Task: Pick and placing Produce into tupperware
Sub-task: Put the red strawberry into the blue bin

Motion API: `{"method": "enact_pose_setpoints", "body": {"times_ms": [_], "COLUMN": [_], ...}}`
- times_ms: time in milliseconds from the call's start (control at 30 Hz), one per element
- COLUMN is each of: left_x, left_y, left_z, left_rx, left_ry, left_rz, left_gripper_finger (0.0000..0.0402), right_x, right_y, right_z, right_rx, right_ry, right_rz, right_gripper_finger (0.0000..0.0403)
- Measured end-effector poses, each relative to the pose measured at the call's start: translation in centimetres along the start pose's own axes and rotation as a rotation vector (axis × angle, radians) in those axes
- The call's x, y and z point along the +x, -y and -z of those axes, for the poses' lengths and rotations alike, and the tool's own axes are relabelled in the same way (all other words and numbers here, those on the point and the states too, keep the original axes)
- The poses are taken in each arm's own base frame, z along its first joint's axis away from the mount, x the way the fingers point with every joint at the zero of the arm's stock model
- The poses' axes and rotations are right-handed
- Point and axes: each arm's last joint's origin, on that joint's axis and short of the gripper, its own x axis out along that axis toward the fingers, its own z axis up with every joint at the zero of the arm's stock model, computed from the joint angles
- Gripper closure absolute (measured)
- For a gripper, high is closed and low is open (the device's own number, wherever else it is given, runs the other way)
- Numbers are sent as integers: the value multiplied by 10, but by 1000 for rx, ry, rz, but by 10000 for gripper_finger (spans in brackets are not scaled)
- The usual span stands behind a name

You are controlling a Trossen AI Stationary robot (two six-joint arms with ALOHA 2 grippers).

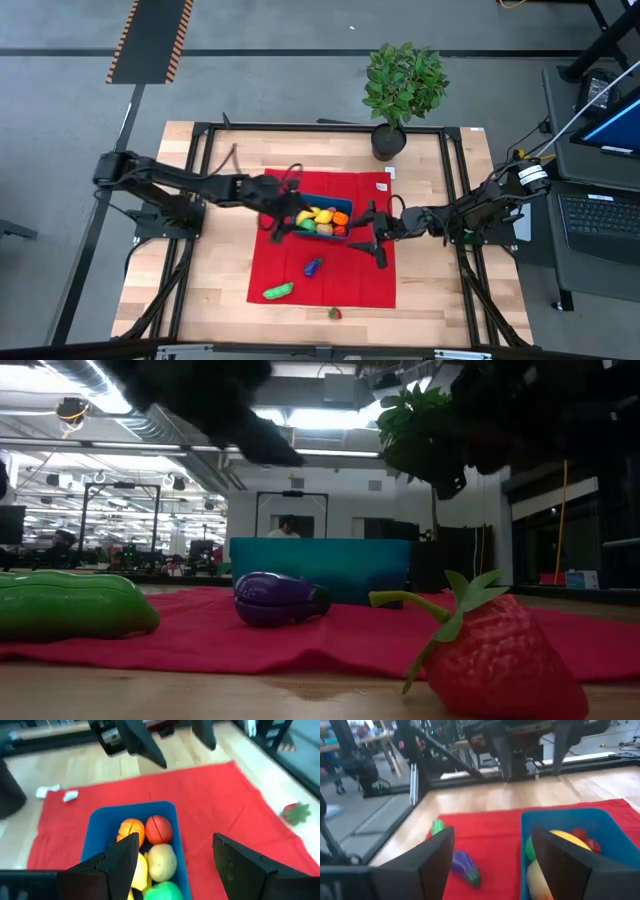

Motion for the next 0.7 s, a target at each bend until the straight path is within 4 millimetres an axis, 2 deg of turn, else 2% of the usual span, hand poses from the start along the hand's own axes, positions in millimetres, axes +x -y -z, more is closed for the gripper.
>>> {"method": "enact_pose_setpoints", "body": {"times_ms": [167, 267, 367, 567, 700], "left_x": [-30, -44, -54, -69, -78], "left_y": [13, 20, 29, 42, 51], "left_z": [12, 22, 32, 48, 55], "left_rx": [-16, -48, -58, -81, -69], "left_ry": [122, 140, 152, 178, 222], "left_rz": [-9, -32, -26, -53, -51], "left_gripper_finger": [160, 160, 160, 160, 160], "right_x": [14, 27, 40, 53, 54], "right_y": [-7, -14, -24, -43, -55], "right_z": [-12, -21, -30, -70, -93], "right_rx": [5, -29, -51, -28, -38], "right_ry": [-21, -115, -286, -534, -562], "right_rz": [-4, -2, 14, 56, 44], "right_gripper_finger": [136, 136, 136, 136, 136]}}
